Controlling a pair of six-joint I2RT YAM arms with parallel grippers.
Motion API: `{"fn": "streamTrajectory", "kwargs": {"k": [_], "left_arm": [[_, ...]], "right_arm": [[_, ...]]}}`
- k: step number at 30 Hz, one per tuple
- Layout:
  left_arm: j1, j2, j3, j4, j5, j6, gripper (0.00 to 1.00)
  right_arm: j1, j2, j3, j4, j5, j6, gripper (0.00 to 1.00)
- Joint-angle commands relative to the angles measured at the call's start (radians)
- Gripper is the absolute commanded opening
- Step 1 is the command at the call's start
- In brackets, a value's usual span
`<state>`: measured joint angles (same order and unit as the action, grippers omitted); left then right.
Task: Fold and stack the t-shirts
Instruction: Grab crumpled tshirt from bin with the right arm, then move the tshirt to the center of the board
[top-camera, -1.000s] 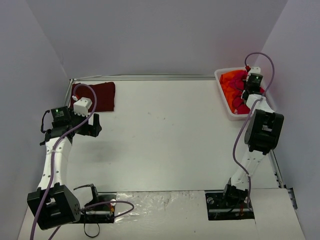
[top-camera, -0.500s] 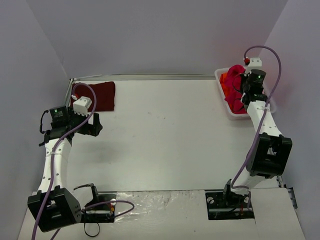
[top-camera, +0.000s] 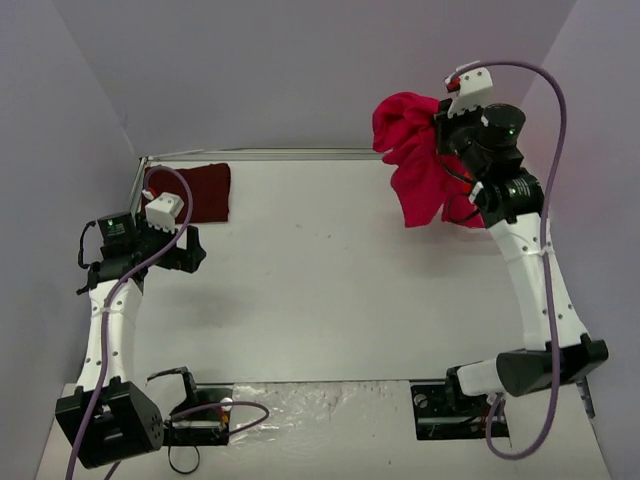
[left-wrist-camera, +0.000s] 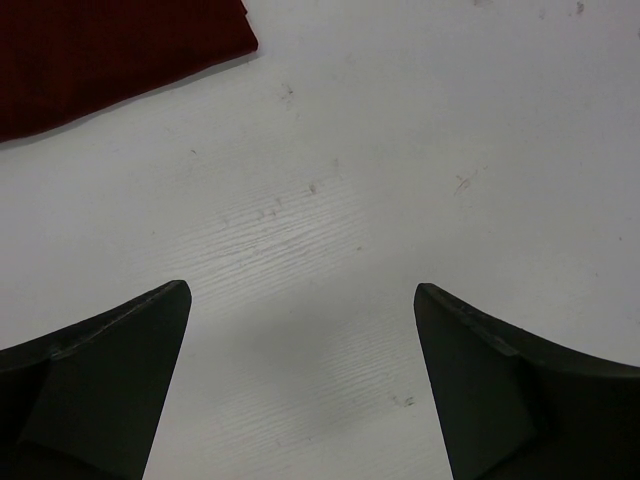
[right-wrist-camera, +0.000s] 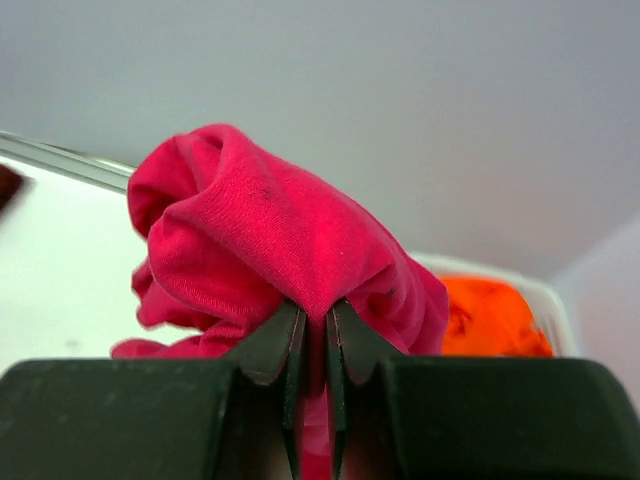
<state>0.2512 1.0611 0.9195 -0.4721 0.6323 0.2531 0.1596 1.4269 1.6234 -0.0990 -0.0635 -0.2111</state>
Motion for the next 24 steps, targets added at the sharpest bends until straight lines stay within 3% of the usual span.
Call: {"fn": "streamTrajectory", "kwargs": {"k": [1,7,13,17,18,19,20,24], "left_arm": [[0.008,-0.035,0.009,0.02,0.021,-0.002,0.94],[0.014,-0.039,0.007,0.023,0.027,-0.003,0.94],[0.022,-0.047,0.005,0.023,0.041,-0.005,0.94],[0.02,-0.043,0.004,0.024,0.053,-0.003,0.94],[0.022,-0.041,0.004,0.024,0.053,-0.003,0.94],[0.022,-0.041,0.004,0.023,0.055,-0.005,0.94],[0.022,-0.039,0.004,0.024,0.052,-0.003,0.94],[0.022,-0.044,0.004,0.023,0.052,-0.005,0.94]], "right_arm": [[0.031,-0.134,0.107,-0.079,-0.231,0.027,0.0],[0.031,-0.232,0.093,-0.217,-0.527,-0.008,0.0],[0.029,-0.235,-0.101,-0.211,-0.412,-0.077,0.0],[0.023,-0.072,-0.243,-0.154,-0.323,-0.134,0.0],[0.021,-0.036,-0.269,-0.143,-0.322,-0.17,0.09],[0.021,0.005,-0.289,-0.134,-0.308,-0.189,0.78],[0.021,0.088,-0.284,-0.137,-0.262,-0.197,0.93],[-0.006,0.161,-0.261,-0.131,-0.229,-0.201,1.0]]}}
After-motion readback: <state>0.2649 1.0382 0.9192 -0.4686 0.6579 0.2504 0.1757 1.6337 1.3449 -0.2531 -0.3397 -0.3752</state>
